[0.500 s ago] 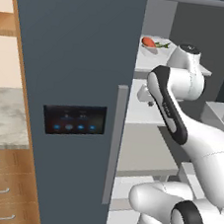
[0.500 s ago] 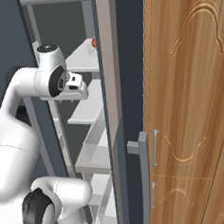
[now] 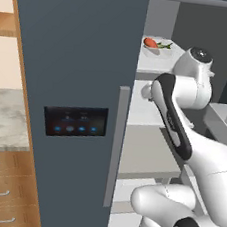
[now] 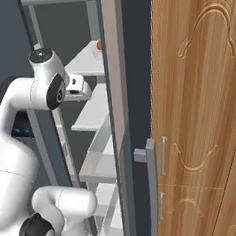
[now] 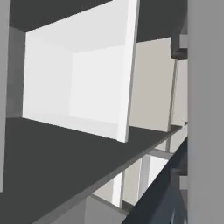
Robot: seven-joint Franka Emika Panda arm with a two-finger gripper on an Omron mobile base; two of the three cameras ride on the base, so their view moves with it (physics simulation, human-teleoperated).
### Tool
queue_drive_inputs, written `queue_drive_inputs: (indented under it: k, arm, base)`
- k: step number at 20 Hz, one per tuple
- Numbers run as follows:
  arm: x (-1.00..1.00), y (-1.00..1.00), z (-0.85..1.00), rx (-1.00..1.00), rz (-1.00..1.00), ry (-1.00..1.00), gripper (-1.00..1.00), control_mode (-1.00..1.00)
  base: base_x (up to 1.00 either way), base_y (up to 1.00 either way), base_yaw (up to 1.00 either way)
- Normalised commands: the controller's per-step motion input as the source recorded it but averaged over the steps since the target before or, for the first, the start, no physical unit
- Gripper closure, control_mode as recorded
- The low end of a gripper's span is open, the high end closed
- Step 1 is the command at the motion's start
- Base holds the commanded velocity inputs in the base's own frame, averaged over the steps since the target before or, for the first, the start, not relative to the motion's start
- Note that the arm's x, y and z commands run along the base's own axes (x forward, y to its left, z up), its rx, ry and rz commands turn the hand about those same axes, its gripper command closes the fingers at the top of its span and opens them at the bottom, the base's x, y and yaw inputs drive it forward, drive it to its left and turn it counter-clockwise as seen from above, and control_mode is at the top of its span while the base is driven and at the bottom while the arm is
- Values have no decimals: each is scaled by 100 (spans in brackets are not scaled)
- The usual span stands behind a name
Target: Place the tupperware containing the fish and sweet potato meal in the microwave. Close the microwave door and press the start button to reheat the meal.
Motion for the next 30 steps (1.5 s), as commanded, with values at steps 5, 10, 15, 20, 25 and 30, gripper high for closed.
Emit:
queue_drive_inputs:
  k: [5, 10, 15, 20, 25, 30]
  arm:
    - [-9, -7, 34, 4, -2, -33, -100, -100]
    - [0, -7, 45, 11, -10, -20, -100, -100]
    - [2, -11, 50, 16, -14, -6, -100, -100]
    - [12, -23, 47, 19, -10, 0, -100, -100]
    - [36, -15, 43, 10, -8, 0, -100, -100]
    - [45, -22, 24, 3, -8, 2, -100, -100]
  base:
    - [0, 0, 0]
    - [0, 0, 0]
    - [0, 0, 0]
    - [0, 0, 0]
    - [0, 0, 0]
    - [0, 0, 0]
